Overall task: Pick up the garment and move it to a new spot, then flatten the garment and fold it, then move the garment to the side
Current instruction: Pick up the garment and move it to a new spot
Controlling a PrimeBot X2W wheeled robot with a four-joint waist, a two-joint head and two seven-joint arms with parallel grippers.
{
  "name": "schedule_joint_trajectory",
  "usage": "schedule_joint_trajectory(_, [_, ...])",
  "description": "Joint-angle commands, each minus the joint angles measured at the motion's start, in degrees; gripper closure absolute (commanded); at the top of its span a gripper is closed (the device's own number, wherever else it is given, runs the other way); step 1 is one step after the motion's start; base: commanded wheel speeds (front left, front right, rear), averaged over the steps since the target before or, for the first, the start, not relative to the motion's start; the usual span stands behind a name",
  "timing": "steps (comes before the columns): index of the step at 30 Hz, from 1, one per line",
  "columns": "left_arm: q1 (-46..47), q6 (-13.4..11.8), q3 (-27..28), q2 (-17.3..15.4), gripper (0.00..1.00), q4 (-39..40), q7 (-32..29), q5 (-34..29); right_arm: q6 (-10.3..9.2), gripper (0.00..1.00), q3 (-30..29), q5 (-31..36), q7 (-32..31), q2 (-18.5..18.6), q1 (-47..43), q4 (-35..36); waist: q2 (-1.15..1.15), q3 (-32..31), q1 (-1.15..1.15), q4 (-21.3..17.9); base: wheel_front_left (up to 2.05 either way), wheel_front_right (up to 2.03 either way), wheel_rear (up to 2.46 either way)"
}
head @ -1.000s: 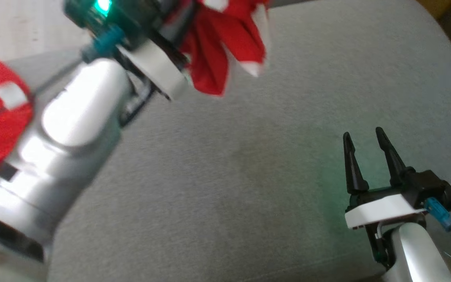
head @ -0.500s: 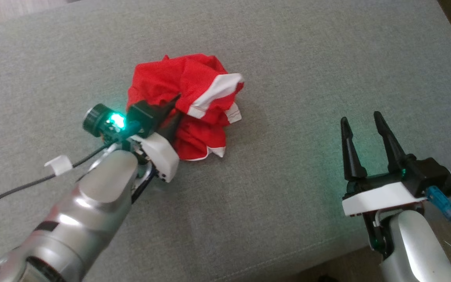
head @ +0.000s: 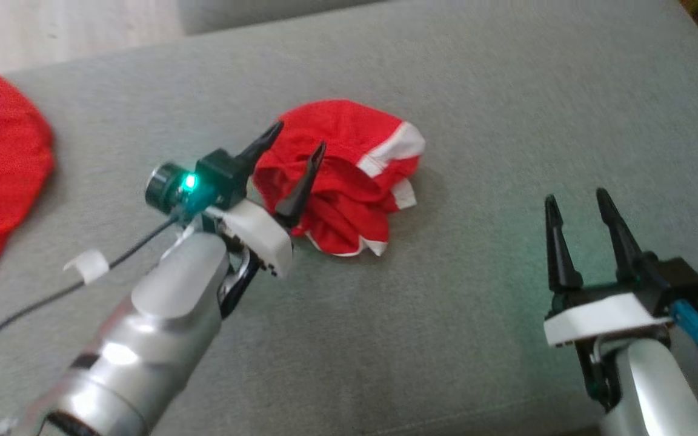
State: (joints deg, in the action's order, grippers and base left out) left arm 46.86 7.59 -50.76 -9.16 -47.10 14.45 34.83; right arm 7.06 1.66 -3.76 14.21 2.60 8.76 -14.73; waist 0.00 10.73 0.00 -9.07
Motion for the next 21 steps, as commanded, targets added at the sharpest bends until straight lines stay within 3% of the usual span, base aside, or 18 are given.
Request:
schedule_joint_trajectory(1, [-0.5, -0.3, 3.0, -1.4, 0.00, 2.1, 0.5, 0.6, 0.43, 0.00, 0.8, 0.5, 0.8, 0.3, -0.6, 1.4, 0.00, -2.9, 0.00, 2.9, 0.00, 0.00, 0.00])
schedule_joint_trajectory(12, [-19.8, -8.2, 18.1, -2.7, 0.00, 15.1, 0.5, -1.2, 0.43, 0.00, -1.5, 0.6, 0.8, 0.3, -5.1, 1.6, 0.00, -9.7, 0.00, 8.4, 0.00, 0.00, 0.00])
schedule_joint_trajectory(21, [-35.8, -12.4, 28.5, -2.3, 0.00, 25.2, 0.5, -5.1, 0.43, 0.00, -2.3, -0.2, 0.8, 0.3, -8.4, 2.9, 0.00, -11.8, 0.00, 10.0, 0.00, 0.00, 0.00])
